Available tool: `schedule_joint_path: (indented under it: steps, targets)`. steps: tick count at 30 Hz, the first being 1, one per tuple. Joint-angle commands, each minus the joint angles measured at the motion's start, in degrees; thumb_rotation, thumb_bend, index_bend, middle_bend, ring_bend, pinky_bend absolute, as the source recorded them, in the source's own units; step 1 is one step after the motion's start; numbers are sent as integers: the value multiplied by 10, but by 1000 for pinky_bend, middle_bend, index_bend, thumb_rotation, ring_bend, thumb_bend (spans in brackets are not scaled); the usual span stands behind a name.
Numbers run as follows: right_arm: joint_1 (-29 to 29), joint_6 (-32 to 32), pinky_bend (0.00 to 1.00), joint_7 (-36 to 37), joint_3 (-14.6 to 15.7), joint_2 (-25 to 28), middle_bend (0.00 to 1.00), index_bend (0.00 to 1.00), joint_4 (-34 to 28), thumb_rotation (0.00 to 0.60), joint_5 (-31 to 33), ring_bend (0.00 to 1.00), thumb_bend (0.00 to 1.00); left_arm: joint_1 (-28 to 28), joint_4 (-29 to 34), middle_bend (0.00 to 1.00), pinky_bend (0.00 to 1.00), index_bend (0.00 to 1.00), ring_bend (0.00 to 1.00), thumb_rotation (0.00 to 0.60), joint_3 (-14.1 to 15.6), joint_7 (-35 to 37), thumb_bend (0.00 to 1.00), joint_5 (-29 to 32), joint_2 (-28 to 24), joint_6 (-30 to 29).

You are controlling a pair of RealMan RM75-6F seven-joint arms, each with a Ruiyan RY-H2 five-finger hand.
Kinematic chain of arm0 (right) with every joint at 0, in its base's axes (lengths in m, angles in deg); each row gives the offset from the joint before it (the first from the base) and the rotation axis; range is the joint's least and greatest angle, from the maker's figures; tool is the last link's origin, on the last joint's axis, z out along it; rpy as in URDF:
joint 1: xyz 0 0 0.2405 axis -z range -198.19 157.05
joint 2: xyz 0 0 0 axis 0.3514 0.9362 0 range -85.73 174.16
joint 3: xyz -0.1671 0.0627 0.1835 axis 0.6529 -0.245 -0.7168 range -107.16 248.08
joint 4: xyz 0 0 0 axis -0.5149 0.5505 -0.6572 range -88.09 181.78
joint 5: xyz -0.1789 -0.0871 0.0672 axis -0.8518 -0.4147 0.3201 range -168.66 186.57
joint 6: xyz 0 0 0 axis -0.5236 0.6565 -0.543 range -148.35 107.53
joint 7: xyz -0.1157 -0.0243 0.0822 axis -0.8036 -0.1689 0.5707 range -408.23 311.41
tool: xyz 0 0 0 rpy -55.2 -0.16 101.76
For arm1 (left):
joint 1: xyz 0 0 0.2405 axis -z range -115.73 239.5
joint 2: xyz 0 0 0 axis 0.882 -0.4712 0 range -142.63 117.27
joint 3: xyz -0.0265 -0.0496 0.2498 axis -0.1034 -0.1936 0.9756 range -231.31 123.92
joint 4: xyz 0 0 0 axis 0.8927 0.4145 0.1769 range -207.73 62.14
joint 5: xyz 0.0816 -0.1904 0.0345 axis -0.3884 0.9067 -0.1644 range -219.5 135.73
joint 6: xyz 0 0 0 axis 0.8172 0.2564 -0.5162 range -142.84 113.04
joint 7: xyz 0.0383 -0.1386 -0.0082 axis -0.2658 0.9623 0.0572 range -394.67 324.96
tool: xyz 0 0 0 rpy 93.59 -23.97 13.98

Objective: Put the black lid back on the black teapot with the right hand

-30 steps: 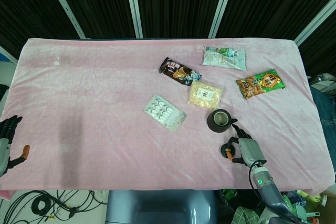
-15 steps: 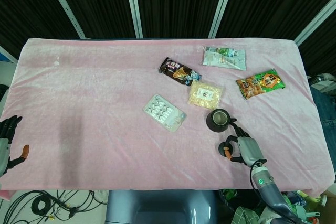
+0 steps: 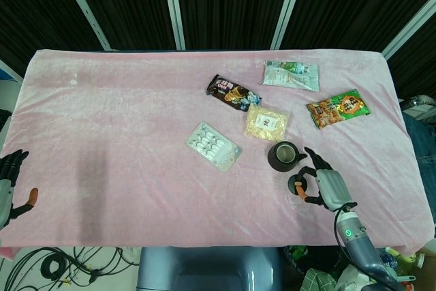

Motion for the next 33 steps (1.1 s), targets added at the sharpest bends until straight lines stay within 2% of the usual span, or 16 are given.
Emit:
schedule_joint_path:
  steps: [1,7,14,22,33]
  targets:
    - [-21,-15,157,-27,-24,24,4,642,-22,600,17,80,358,0,0,27,0,60,0,600,0,0,440,-1,0,-1]
    - [-75,-72,157,-72,-71,47,4,642,-40,600,90,80,358,0,0,27,0,60,0,600,0,1,440,0,0,0]
    - [-144,-137,157,-143,-96,35,4,642,-1,600,189,80,358,2,-1,27,0,60,0,600,-1,0,440,1,0,3]
    - [-187,-162,157,-176,-92,-3,4,642,52,600,275,80,357,3,2,26,0,60,0,600,-1,1,440,3,-2,5]
    - [-198,-163,157,-175,-78,-13,5,642,80,600,297,79,358,4,3,26,0,60,0,600,-1,0,440,4,-3,8]
